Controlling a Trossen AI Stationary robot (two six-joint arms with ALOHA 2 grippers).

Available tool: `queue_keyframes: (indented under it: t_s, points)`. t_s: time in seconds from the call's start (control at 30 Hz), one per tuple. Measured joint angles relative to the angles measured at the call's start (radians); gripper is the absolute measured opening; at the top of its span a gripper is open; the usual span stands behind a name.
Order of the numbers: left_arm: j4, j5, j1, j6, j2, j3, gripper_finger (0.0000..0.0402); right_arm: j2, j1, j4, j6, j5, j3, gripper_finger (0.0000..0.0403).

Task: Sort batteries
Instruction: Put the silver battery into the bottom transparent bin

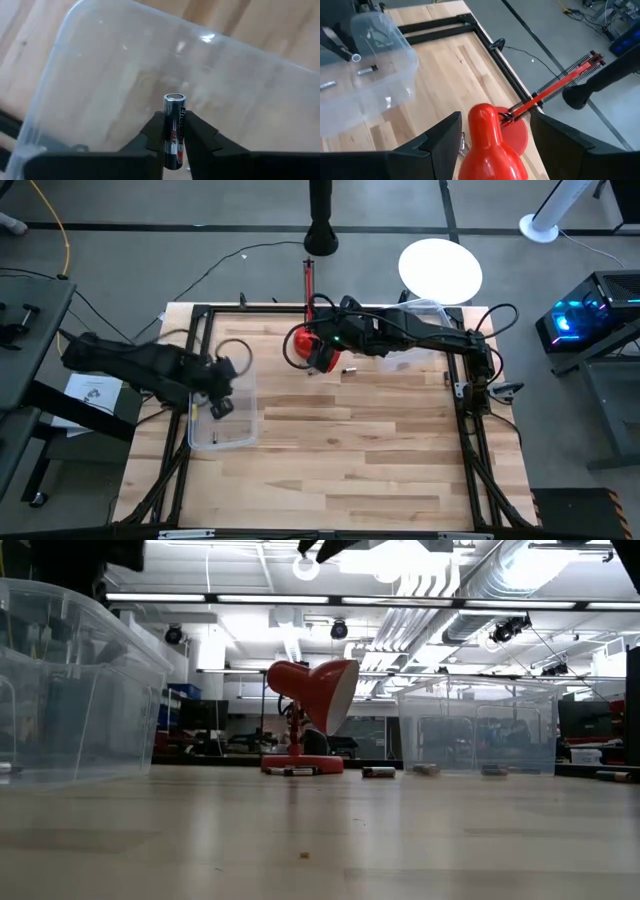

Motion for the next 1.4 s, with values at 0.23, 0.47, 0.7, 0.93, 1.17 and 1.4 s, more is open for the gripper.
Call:
queue_keyframes:
  t_s: [0.23,0.47,0.7,0.93,1.17,1.4]
  points:
    - [0.128,0.041,-0.004,0.078,0.059,0.0,0.0177,-0.058,0.02,-0.22,0.036,-0.035,0.001,0.0231]
    - [0.24,0.025,0.032,0.084,-0.055,0.0,0.0233,-0.074,0.082,-0.457,0.136,-0.089,-0.044,0.0231]
    - [0.413,-0.064,0.046,0.094,-0.165,0.0,0.0235,-0.179,0.089,-0.196,0.055,-0.24,-0.529,0.0231]
    - [0.516,-0.128,0.046,0.141,-0.17,0.0,0.0236,-0.29,-0.061,0.356,0.066,-0.273,-0.991,0.0231]
    - [0.621,-0.163,0.046,0.18,-0.138,0.001,0.0236,-0.181,-0.154,0.458,-0.183,-0.278,-1.079,0.0231]
    - [0.636,-0.163,0.046,0.168,-0.116,0.001,0.0236,-0.109,-0.203,0.503,-0.353,-0.314,-1.079,0.0231]
